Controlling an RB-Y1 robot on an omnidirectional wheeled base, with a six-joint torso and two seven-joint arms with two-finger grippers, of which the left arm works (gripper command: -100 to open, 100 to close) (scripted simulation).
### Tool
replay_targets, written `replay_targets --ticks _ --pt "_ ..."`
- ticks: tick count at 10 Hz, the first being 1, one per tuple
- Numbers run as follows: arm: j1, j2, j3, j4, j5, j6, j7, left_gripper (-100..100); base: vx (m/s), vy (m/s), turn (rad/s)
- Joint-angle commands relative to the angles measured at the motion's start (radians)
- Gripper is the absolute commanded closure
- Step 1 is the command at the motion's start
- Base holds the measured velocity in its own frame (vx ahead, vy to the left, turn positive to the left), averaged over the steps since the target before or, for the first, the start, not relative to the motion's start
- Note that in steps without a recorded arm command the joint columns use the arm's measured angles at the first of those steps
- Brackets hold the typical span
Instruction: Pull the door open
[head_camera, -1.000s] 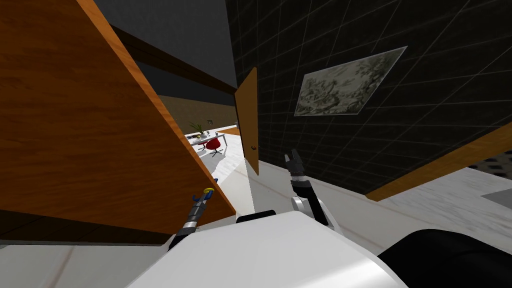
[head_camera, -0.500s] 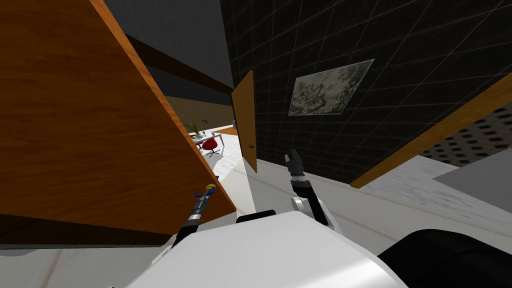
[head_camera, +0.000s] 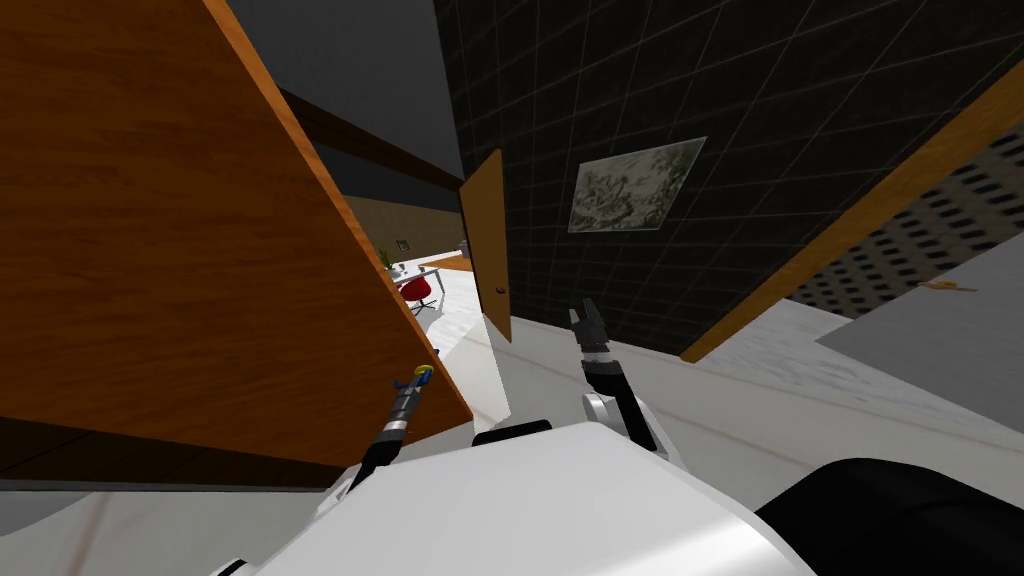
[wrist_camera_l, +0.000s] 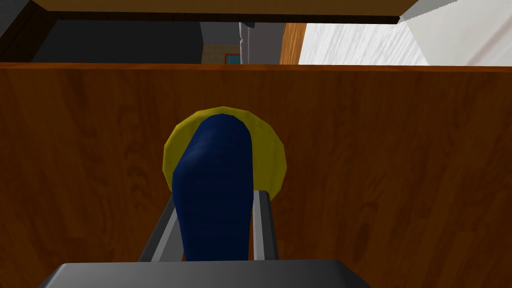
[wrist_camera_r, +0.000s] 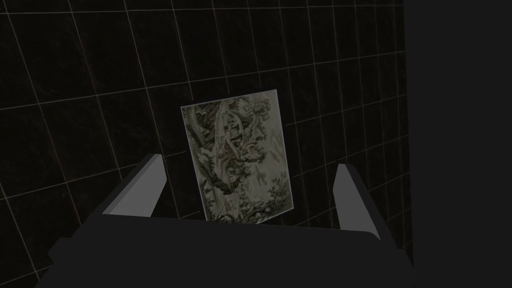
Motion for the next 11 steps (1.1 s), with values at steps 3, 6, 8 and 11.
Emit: replay_targets --ticks 3,6,8,11 --pt "-0.034 -0.028 0.061 0.026 -0.052 0.025 0.004 100 -0.144 0.044 -0.093" --pt "-0.064 -0.054 0.12 0.045 -0.103 0.057 0.006 100 -0.168 0.057 -0.094" --pt "-0.075 -0.064 0.142 0.052 -0.122 0.069 0.007 100 -0.113 0.049 -0.052" --pt "-0.042 -0.04 0.104 0.043 -0.124 0.033 0.037 100 -0.135 0.02 -0.111"
